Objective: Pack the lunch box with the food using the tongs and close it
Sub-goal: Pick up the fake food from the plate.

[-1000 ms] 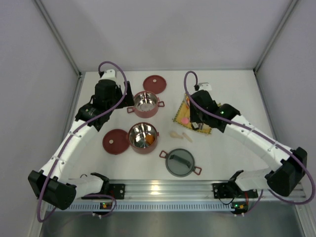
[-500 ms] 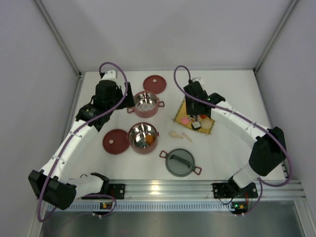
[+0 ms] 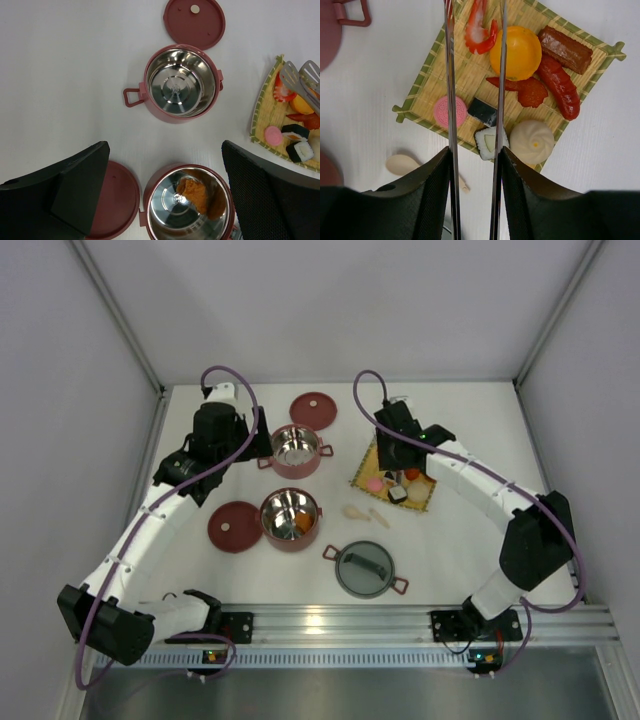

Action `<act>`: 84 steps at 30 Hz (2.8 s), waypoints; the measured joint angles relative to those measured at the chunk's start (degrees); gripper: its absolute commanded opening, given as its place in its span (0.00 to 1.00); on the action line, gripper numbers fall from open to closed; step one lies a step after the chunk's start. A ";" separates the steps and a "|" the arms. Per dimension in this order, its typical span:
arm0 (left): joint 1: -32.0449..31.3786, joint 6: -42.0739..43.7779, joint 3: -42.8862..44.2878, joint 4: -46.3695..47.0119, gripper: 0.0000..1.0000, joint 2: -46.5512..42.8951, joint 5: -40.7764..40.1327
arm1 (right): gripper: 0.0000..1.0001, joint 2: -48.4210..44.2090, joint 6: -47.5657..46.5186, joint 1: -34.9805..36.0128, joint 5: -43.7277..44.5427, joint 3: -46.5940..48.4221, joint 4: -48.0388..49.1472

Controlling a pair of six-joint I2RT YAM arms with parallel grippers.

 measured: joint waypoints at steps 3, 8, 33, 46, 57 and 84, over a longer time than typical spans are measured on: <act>0.00 0.00 -0.02 0.02 0.99 0.00 0.00 | 0.40 0.00 0.00 -0.09 -0.61 -0.37 0.48; 0.00 0.00 -0.04 0.00 0.99 0.00 0.00 | 0.40 0.02 0.02 -0.09 -1.22 -2.32 0.98; 0.00 -0.02 -0.13 0.00 0.99 -0.26 0.02 | 0.39 -0.04 -1.49 -1.99 -1.88 -4.04 1.64; 0.00 -0.02 -0.13 0.00 0.99 -0.26 0.02 | 0.31 -0.04 -2.84 -2.58 -5.88 -3.98 1.46; 0.00 -0.02 -0.15 0.00 0.99 -0.26 0.02 | 0.23 -0.13 -2.95 -2.56 -8.59 -3.93 1.11; 0.00 -0.07 -0.15 0.00 0.99 -0.26 0.07 | 0.34 -3.08 -4.57 -2.05 -8.02 -3.93 -1.20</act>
